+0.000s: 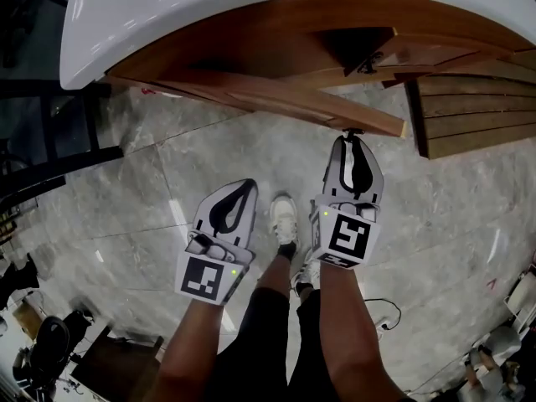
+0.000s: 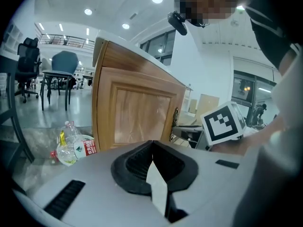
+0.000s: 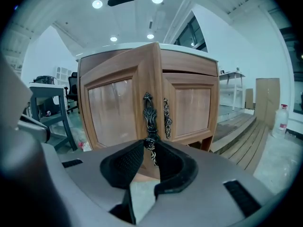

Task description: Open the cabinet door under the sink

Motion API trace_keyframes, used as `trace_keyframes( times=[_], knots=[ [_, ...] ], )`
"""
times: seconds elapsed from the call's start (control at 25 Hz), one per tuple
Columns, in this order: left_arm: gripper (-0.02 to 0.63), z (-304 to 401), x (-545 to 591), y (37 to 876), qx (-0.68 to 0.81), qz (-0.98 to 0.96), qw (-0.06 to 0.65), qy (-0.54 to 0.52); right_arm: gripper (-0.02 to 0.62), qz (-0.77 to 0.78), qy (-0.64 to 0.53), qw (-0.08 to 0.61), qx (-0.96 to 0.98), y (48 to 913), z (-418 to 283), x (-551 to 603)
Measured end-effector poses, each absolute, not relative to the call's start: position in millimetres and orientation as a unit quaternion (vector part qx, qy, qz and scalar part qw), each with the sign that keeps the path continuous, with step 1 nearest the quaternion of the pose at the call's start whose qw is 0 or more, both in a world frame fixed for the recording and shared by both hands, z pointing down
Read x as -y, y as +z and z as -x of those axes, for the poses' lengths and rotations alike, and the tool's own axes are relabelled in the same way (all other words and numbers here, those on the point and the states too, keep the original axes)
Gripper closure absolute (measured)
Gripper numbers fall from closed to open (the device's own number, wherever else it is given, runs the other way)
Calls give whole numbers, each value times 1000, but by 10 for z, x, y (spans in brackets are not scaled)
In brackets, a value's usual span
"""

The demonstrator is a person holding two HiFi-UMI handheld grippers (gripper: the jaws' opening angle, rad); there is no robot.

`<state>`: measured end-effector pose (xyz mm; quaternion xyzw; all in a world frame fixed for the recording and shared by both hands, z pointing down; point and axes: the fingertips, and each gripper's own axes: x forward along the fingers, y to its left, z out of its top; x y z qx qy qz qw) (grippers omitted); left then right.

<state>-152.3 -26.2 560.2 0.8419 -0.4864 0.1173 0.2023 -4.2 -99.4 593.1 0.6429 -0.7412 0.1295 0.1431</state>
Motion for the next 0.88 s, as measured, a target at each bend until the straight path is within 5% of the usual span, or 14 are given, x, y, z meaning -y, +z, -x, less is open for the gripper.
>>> trace_keyframes(
  times=[0.88],
  knots=[
    [583,1745,-776,5376,549,-808,192,93,534,-583,93,189,785,5889,452,156]
  ],
)
